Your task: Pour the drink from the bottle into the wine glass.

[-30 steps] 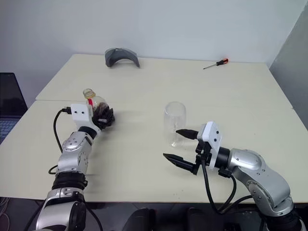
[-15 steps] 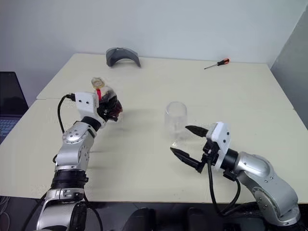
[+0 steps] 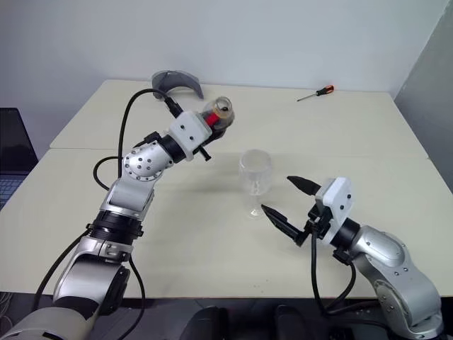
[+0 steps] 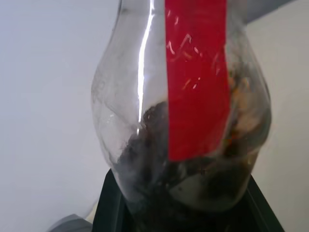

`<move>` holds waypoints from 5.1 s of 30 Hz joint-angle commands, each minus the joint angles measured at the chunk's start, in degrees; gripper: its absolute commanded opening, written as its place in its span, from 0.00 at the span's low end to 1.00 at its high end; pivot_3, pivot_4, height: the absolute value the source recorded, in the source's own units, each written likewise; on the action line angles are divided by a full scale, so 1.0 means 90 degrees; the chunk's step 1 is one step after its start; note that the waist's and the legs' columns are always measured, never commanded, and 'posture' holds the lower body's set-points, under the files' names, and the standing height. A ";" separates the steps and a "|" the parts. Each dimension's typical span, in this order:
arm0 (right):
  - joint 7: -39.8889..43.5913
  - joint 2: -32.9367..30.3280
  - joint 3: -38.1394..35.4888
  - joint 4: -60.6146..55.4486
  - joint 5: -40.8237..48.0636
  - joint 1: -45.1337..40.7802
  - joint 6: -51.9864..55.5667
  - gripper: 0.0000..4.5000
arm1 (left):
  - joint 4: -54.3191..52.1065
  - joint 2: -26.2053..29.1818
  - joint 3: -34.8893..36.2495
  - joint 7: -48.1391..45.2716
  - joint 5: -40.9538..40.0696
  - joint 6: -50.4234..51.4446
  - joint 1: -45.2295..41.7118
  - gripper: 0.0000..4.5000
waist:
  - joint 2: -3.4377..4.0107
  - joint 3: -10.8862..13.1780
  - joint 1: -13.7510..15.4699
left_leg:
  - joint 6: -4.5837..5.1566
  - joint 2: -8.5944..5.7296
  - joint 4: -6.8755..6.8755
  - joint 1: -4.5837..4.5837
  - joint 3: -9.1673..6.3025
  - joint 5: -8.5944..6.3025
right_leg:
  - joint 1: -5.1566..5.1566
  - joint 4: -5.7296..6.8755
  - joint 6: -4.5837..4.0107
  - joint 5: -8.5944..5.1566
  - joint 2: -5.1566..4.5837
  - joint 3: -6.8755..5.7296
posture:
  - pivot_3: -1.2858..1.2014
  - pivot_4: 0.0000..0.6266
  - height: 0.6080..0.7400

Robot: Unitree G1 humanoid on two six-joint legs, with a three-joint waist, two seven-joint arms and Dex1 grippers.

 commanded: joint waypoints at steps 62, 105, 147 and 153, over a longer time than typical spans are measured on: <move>-0.0637 0.0835 0.0516 0.0264 -0.0704 -0.0355 -0.0227 1.00 | 0.3457 0.0716 -0.1745 0.3765 0.4118 -0.3996 -0.3013 0.20 | 0.0000 0.0001 0.0037 | 0.0000 -0.0006 0.0021 -0.0013 0.0005 0.0000 | -0.0005 0.0006 -0.0030 0.0017 -0.0011 -0.0006 | 0.52 0.24 1.00; -0.0631 0.1269 0.0759 0.0405 -0.1482 0.0203 -0.1538 1.00 | 0.3772 0.0699 -0.1942 0.4072 0.4199 -0.4089 -0.3276 0.20 | -0.0001 0.0001 0.0036 | -0.0001 -0.0005 0.0077 -0.0021 0.0005 -0.0001 | -0.0006 0.0047 -0.0027 0.0013 -0.0011 -0.0005 | 0.52 0.24 1.00; -0.0046 0.0555 0.0539 0.0071 -0.0833 0.0262 -0.0941 1.00 | 0.0811 -0.0405 0.0600 0.0588 -0.0790 0.0252 -0.0680 0.19 | 0.0001 0.0000 0.0013 | -0.0006 -0.0003 0.0092 -0.0017 0.0001 0.0003 | -0.0007 0.0079 -0.0030 0.0008 -0.0012 -0.0003 | 0.52 0.24 1.00; 0.0772 -0.0402 0.0261 -0.0313 0.0338 0.0321 -0.0111 1.00 | -0.0301 -0.0298 0.1596 0.0533 -0.1822 0.1915 0.0774 0.19 | 0.0003 -0.0002 -0.0048 | -0.0001 -0.0002 0.0089 0.0000 -0.0002 0.0000 | 0.0001 0.0089 -0.0032 0.0002 -0.0013 0.0002 | 0.52 0.24 1.00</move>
